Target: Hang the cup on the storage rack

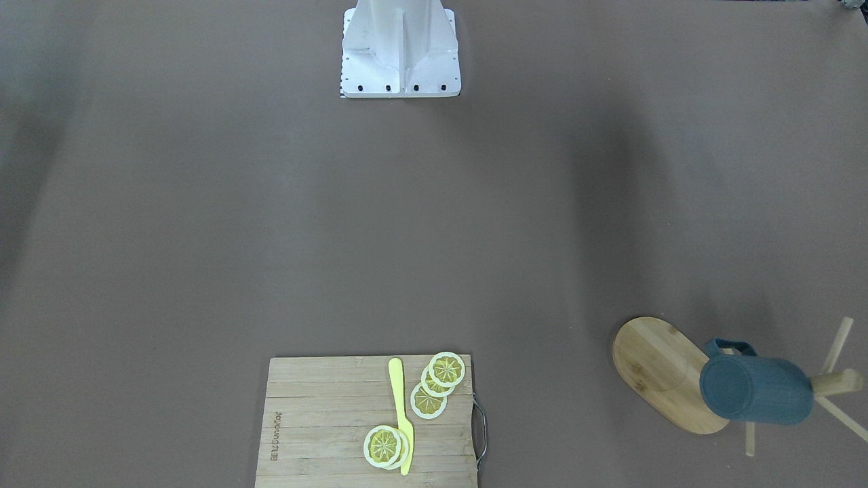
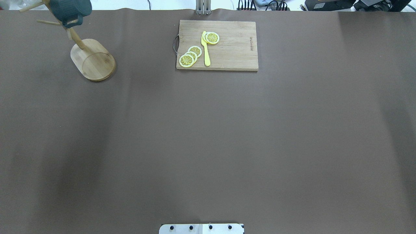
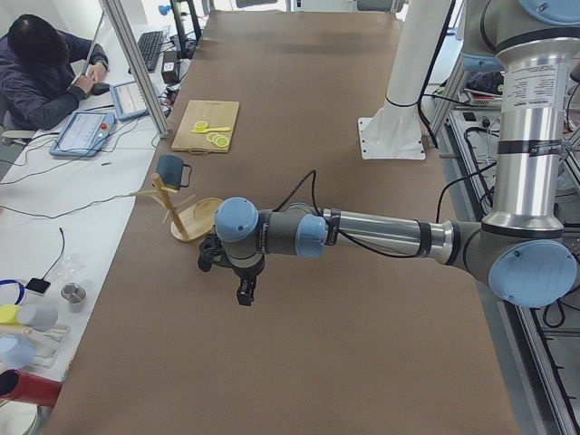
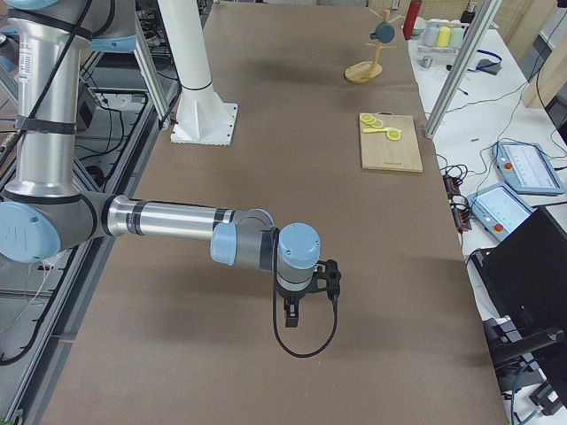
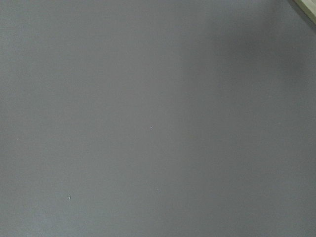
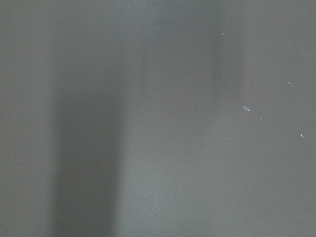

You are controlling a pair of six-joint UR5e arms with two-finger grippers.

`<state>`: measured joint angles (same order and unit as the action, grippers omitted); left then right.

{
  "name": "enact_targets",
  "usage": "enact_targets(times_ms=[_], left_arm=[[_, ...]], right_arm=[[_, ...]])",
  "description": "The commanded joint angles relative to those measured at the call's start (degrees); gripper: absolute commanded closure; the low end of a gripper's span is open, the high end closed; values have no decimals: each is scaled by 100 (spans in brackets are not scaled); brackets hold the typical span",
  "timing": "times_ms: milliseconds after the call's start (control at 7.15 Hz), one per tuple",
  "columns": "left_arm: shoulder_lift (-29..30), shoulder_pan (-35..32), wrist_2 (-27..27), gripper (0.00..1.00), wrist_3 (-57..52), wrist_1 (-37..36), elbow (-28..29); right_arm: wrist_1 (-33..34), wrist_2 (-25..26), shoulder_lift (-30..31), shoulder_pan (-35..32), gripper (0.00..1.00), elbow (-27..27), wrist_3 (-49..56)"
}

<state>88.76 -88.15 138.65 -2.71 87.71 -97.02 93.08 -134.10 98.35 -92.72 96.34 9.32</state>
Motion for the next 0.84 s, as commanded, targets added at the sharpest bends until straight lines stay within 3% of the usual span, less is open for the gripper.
enact_targets(times_ms=[0, 699], left_arm=[[9, 0, -213, 1, 8, 0, -1], [18, 9, -356, 1, 17, 0, -10]], right_arm=[[0, 7, 0, 0, 0, -19, 0], [0, 7, -9, 0, 0, -19, 0]])
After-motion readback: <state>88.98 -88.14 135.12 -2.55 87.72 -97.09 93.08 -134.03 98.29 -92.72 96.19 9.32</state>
